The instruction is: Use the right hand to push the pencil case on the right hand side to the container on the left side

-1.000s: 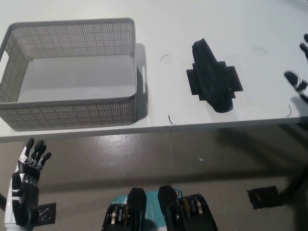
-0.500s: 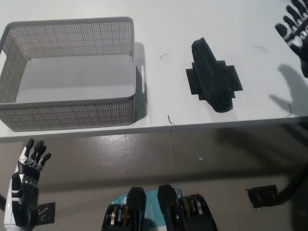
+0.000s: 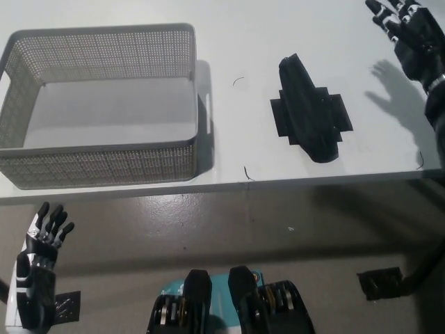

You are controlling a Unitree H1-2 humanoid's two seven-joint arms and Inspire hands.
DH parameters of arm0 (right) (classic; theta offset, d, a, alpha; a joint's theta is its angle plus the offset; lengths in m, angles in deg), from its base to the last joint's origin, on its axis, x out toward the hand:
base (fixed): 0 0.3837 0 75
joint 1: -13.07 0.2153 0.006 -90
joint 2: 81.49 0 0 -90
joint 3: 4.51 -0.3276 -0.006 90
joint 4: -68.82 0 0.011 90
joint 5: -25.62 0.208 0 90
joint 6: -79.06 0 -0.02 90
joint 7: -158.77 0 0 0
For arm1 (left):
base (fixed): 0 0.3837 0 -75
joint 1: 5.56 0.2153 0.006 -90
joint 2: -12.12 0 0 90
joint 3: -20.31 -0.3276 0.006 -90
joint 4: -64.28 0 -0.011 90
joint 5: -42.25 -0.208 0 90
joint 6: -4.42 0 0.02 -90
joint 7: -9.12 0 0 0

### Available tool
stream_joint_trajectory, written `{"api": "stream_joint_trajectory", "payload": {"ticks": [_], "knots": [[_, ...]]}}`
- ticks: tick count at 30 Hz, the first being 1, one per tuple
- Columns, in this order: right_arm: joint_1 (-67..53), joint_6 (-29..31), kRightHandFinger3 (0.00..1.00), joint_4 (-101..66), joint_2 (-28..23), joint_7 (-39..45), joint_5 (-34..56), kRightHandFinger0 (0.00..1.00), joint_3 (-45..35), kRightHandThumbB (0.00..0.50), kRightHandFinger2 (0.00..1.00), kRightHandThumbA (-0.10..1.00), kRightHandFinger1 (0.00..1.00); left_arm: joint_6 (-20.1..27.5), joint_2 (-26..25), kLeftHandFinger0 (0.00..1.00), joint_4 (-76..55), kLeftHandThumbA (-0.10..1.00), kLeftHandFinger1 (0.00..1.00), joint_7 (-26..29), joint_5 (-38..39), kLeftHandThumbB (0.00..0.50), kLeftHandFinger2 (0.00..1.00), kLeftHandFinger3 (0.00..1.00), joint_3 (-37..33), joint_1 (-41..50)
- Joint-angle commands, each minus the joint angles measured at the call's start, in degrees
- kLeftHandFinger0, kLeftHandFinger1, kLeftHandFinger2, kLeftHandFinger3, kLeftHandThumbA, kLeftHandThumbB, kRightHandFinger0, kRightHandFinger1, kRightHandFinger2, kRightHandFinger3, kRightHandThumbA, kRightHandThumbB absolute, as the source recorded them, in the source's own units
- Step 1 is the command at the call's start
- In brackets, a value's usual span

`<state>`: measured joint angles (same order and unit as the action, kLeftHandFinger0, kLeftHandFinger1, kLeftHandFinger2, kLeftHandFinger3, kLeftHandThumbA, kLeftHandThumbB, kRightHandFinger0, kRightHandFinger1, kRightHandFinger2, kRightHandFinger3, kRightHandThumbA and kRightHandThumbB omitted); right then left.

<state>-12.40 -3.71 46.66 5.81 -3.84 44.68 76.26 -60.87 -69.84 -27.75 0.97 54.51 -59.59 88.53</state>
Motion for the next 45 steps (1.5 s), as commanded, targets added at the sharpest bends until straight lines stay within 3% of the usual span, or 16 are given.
{"api": "stream_joint_trajectory", "payload": {"ticks": [1,14,21,24,26,31,34,42,45], "knots": [[6.43,5.39,1.00,5.25,-0.14,1.40,-0.33,1.00,-0.97,0.359,1.00,1.00,1.00,2.21,-0.18,1.00,-2.16,1.00,1.00,-1.11,0.05,0.400,1.00,1.00,0.87,0.18],[7.55,4.03,1.00,12.64,2.56,-0.77,-2.11,1.00,-0.88,0.402,1.00,1.00,1.00,2.21,0.45,1.00,-2.79,1.00,1.00,-2.12,1.42,0.384,1.00,1.00,1.01,0.36],[4.93,3.60,1.00,13.52,3.88,-1.72,-2.42,1.00,-1.31,0.338,1.00,1.00,1.00,2.21,0.65,1.00,-3.21,1.00,1.00,-3.13,2.15,0.375,1.00,1.00,0.95,0.08],[3.98,4.05,1.00,13.68,4.36,-2.34,-3.00,1.00,-0.97,0.337,1.00,1.00,1.00,2.21,0.91,1.00,-3.72,1.00,1.00,-3.30,1.94,0.367,1.00,1.00,1.07,0.18],[3.03,4.30,1.00,13.78,4.77,-2.10,-3.21,1.00,-0.82,0.364,1.00,1.00,1.00,2.21,0.95,1.00,-4.35,1.00,1.00,-3.20,1.62,0.362,1.00,1.00,1.17,0.35],[1.44,5.19,1.00,13.82,5.26,-1.89,-3.91,1.00,-0.39,0.344,1.00,1.00,1.00,2.21,1.02,1.00,-5.73,1.00,1.00,-2.89,1.21,0.366,1.00,1.00,1.25,0.27],[0.92,4.93,1.00,13.87,5.55,-1.74,-4.15,1.00,-0.37,0.375,1.00,1.00,1.00,2.21,1.26,1.00,-6.13,1.00,1.00,-2.70,1.41,0.376,1.00,1.00,1.46,0.22],[-0.36,4.54,1.00,13.85,6.07,-1.33,-3.82,1.00,-1.20,0.347,1.00,1.00,1.00,2.21,1.38,1.00,-6.97,1.00,1.00,-3.36,3.02,0.387,1.00,1.00,1.31,-0.01],[-1.08,4.03,1.00,13.88,6.43,-1.24,-3.71,1.00,-1.37,0.375,1.00,1.00,1.00,2.21,1.48,1.00,-7.45,1.00,1.00,-3.50,3.00,0.388,1.00,1.00,1.31,-0.04]]}}
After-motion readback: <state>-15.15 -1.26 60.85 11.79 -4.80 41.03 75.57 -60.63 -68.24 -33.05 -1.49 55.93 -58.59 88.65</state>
